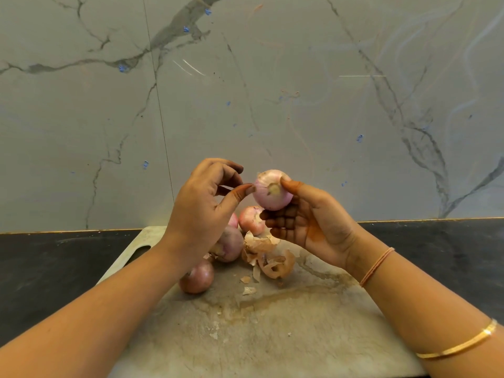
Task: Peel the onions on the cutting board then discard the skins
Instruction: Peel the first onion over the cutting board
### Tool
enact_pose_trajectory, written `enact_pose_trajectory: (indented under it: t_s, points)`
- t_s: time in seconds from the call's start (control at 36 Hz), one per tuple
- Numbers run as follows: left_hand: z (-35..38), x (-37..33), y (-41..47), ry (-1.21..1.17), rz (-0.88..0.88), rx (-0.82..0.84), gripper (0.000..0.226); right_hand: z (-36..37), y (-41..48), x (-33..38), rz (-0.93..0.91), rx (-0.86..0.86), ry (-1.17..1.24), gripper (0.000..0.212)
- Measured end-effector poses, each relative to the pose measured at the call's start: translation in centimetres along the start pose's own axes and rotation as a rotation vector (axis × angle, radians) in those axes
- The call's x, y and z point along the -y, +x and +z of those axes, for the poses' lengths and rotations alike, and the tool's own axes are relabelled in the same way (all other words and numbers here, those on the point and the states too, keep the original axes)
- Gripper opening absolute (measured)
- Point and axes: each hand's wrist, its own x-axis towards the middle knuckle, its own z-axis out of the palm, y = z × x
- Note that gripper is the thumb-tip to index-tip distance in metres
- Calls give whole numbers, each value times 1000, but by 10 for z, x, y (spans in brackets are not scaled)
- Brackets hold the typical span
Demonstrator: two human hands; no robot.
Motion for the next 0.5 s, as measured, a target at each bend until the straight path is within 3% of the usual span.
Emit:
enact_pose_trajectory:
  t_s: [0.11,0.33,0.5]
  points:
    - [0,1,0,6,-69,3,13,-1,1,1,-14,5,53,52]
    - [-1,-10,-4,-150,-159,237,50,0,2,-2,-18,-74,-127,47]
    - [-2,-11,-3,-135,-142,224,41,1,4,-4,-109,-50,-197,40]
